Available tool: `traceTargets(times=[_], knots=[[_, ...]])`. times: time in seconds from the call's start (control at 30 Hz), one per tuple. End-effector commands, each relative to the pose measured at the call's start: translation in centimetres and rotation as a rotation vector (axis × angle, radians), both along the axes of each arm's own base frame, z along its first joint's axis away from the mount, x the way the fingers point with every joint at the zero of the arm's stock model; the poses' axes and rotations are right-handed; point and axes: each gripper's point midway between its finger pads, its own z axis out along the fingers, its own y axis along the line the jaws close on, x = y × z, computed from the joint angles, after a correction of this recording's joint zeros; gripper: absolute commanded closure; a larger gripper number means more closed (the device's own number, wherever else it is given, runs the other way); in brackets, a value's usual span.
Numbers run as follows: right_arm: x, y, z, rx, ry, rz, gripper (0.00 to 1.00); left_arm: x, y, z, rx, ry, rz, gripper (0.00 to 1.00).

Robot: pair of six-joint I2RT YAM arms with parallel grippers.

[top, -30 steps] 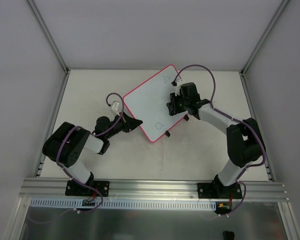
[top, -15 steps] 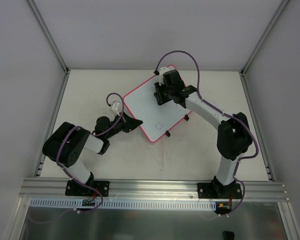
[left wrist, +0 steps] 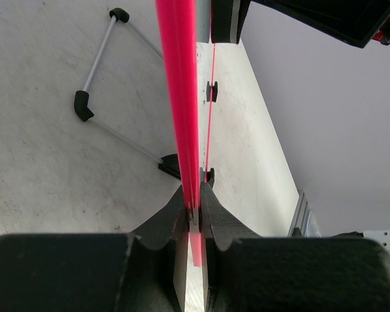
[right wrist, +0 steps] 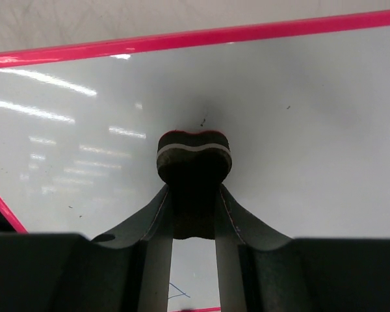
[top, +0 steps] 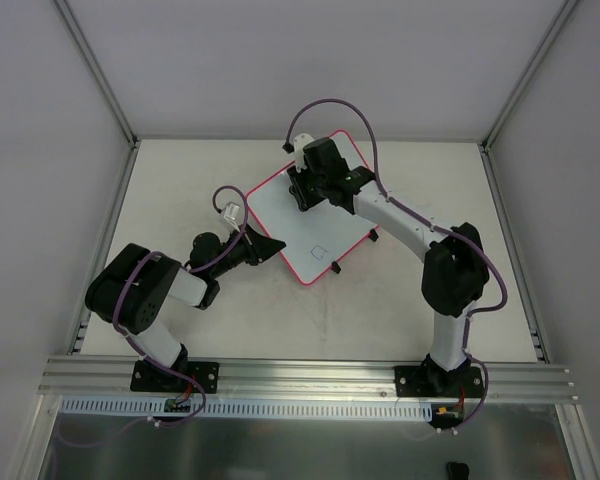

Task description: Erase the whiteboard

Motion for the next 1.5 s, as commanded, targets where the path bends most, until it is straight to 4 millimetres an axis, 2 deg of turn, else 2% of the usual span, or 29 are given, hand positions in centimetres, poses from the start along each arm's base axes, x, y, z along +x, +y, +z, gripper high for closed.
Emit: traceTargets(times=[0.0,0.13,0.23,0.37,0.5,0.7,1.13,1.43,1.47], knots=[[-1.4,3.4,0.8,0.049,0.005,0.108,1.00,0.2,-1.1,6.1,-0.090,-0.286,-0.043,1.00],[-1.8,4.0,1.7,0.061,-0.011,0.135,1.00,0.3,-1.1,6.1,-0.089,-0.288,-0.041,1.00],[-1.4,3.8,2.1,0.051,-0.031,0.120,1.00,0.2,-1.1,6.1,-0.089,-0.288,-0.043,1.00],[-0.1,3.5,2.9,0.048,-0.059,0.095,1.00,0.2,-1.1,6.1,-0.089,-0.288,-0.041,1.00],[1.0,3.3,2.6,0.035,-0.057,0.074,1.00,0.0,-1.1,6.1,-0.090,-0.286,-0.041,1.00],[3.5,1.2,2.1,0.061,-0.029,0.013,1.00,-0.1,-1.0,6.1,-0.093,-0.291,-0.039,1.00],[9.7,-5.8,1.9,0.078,-0.034,-0.141,1.00,-0.3,-1.0,6.1,-0.099,-0.290,-0.047,1.00],[13.5,-9.8,1.7,0.078,-0.051,-0.224,1.00,-0.4,-1.0,6.0,-0.099,-0.288,-0.047,1.00],[13.9,-10.1,1.1,0.075,-0.044,-0.234,1.00,-0.4,-1.0,6.0,-0.100,-0.287,-0.049,1.00]])
